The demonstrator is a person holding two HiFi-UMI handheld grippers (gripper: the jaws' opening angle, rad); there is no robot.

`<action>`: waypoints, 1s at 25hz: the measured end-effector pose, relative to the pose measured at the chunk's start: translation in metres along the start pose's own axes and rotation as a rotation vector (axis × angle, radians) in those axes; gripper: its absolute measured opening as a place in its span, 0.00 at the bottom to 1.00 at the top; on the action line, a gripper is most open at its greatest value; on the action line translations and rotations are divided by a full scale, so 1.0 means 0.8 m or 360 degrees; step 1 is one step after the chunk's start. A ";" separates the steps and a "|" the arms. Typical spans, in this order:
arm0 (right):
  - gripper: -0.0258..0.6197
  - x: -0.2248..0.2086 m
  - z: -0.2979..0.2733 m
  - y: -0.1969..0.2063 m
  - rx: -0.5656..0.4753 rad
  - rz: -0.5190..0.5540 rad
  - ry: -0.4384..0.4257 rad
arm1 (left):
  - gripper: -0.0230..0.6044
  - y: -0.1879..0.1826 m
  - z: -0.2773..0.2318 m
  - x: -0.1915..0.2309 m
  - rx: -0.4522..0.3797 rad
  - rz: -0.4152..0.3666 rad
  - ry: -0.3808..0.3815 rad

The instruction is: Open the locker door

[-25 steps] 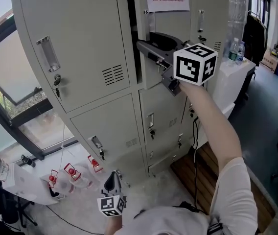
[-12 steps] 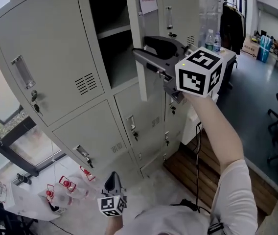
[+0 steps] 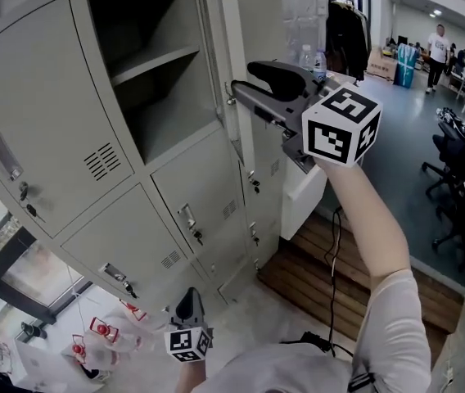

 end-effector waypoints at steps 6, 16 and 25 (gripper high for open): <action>0.31 -0.042 0.052 0.009 0.0031 -0.0038 0.0219 | 0.04 0.001 -0.021 -0.025 0.0021 -0.0011 0.0119; 0.09 -0.063 0.111 0.043 -0.0003 -0.0113 0.0378 | 0.04 0.000 -0.030 -0.039 0.0046 -0.0028 0.0187; 0.08 0.009 0.119 0.149 0.0021 -0.0233 0.0313 | 0.04 -0.001 -0.022 -0.024 0.0047 -0.0040 0.0131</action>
Point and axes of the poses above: the fingertips, and each gripper's own axes: z backward along the fingers, x to its left, y out of its underside, the point moved 6 cm from there along z, backward along the fingers, and after that the axes turned 1 degree about x, right-handed, at the moved point
